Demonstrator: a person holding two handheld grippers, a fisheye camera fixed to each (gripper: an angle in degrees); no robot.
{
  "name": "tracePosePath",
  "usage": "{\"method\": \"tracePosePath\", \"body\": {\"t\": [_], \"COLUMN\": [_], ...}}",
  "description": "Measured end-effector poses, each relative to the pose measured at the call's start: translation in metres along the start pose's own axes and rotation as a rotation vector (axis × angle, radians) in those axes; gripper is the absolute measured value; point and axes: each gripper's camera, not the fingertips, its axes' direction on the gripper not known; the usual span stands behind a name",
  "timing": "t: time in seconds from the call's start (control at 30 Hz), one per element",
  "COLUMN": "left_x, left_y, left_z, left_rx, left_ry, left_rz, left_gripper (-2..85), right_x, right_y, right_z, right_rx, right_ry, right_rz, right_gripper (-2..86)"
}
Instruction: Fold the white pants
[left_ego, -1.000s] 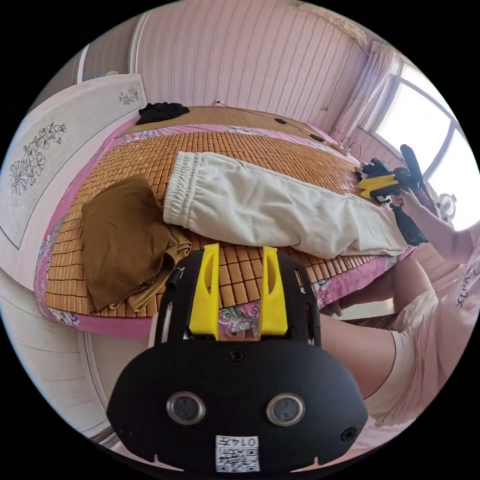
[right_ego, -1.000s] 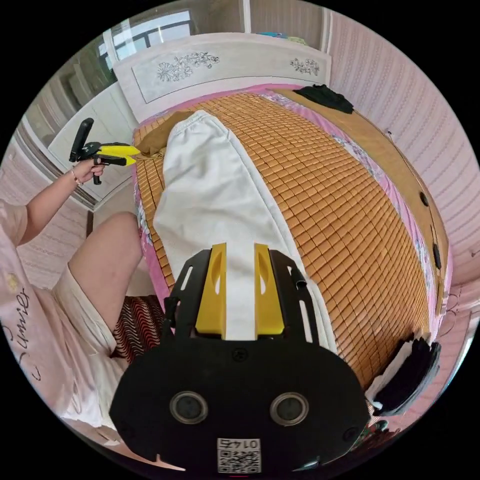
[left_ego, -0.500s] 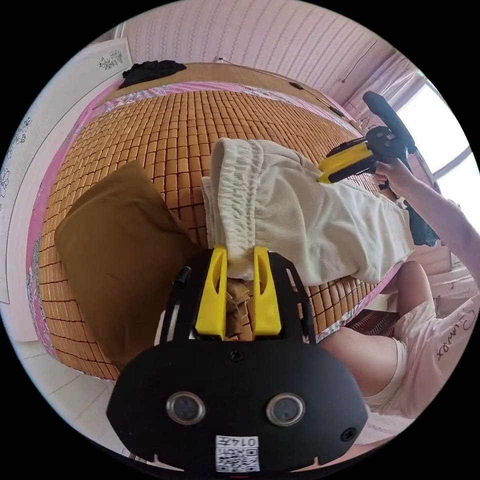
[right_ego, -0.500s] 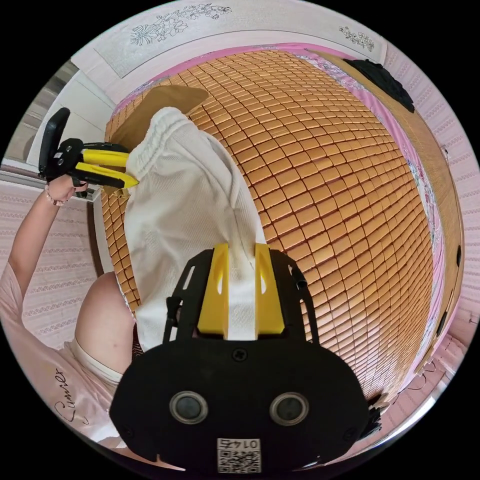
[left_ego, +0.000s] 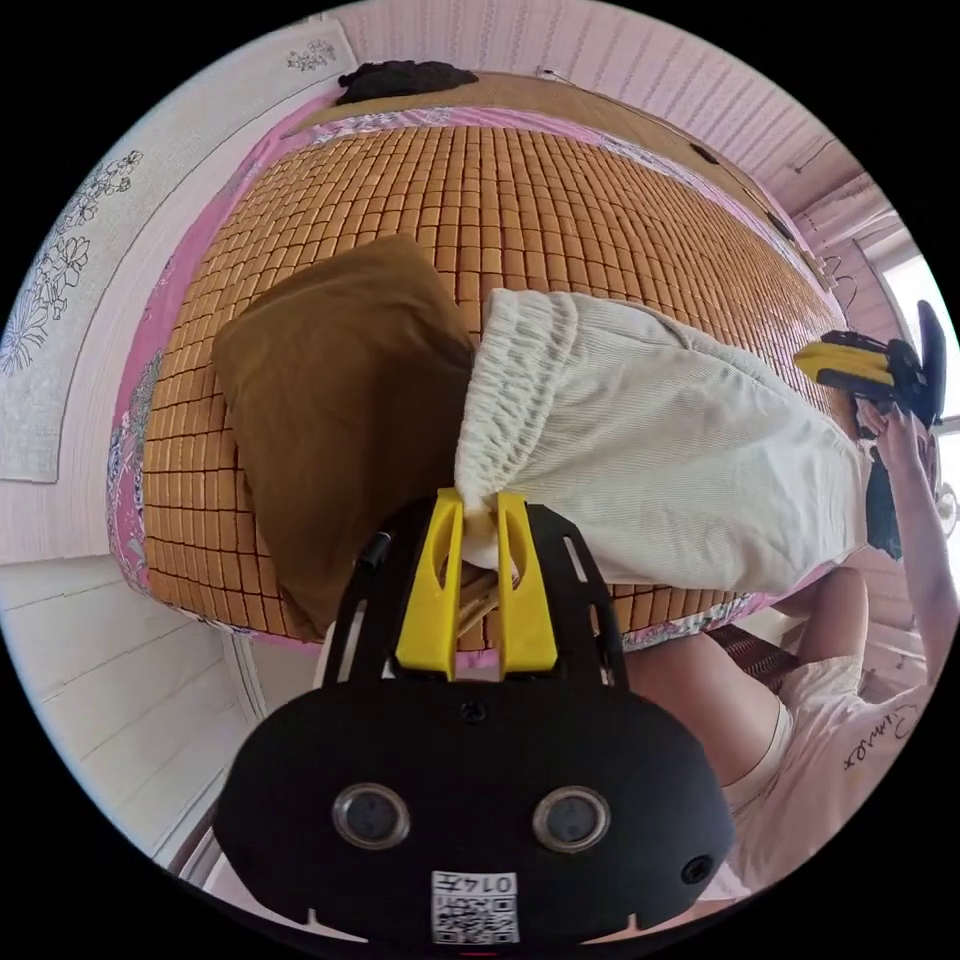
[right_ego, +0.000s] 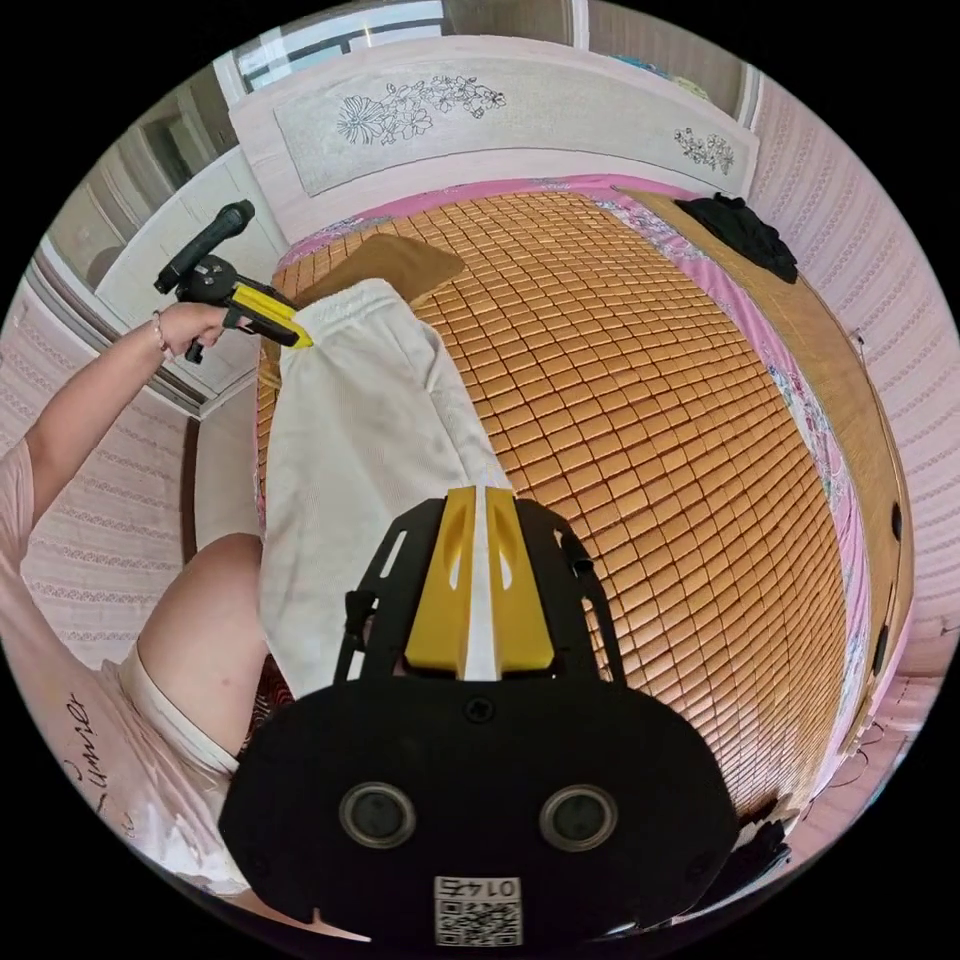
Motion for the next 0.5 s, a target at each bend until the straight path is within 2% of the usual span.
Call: {"method": "tracePosePath", "body": {"t": [0.07, 0.13, 0.27, 0.37, 0.43, 0.5], "left_x": [-0.001, 0.010, 0.077, 0.157, 0.229, 0.278], "left_y": [0.010, 0.035, 0.076, 0.096, 0.105, 0.106], "left_z": [-0.016, -0.054, -0.084, -0.056, -0.018, 0.013], "left_rx": [0.061, 0.195, 0.285, 0.252, 0.229, 0.174], "left_ry": [0.012, -0.046, -0.083, 0.054, 0.247, 0.296], "left_rz": [-0.016, 0.017, 0.276, 0.442, 0.571, 0.647], "left_gripper": [7.5, 6.6, 5.3, 5.4, 6.9, 7.6], "right_x": [0.003, -0.001, -0.049, -0.086, -0.096, -0.103], "right_y": [0.041, 0.090, 0.183, 0.215, 0.222, 0.222], "right_z": [-0.006, -0.013, 0.001, 0.031, 0.039, 0.043], "right_rx": [-0.020, -0.034, -0.130, -0.186, -0.137, -0.100], "right_ry": [-0.002, 0.015, -0.041, -0.030, 0.017, 0.056], "right_rz": [0.045, 0.093, 0.158, 0.202, 0.249, 0.252], "right_gripper": [4.7, 5.2, 3.6, 4.2, 4.3, 3.6]}}
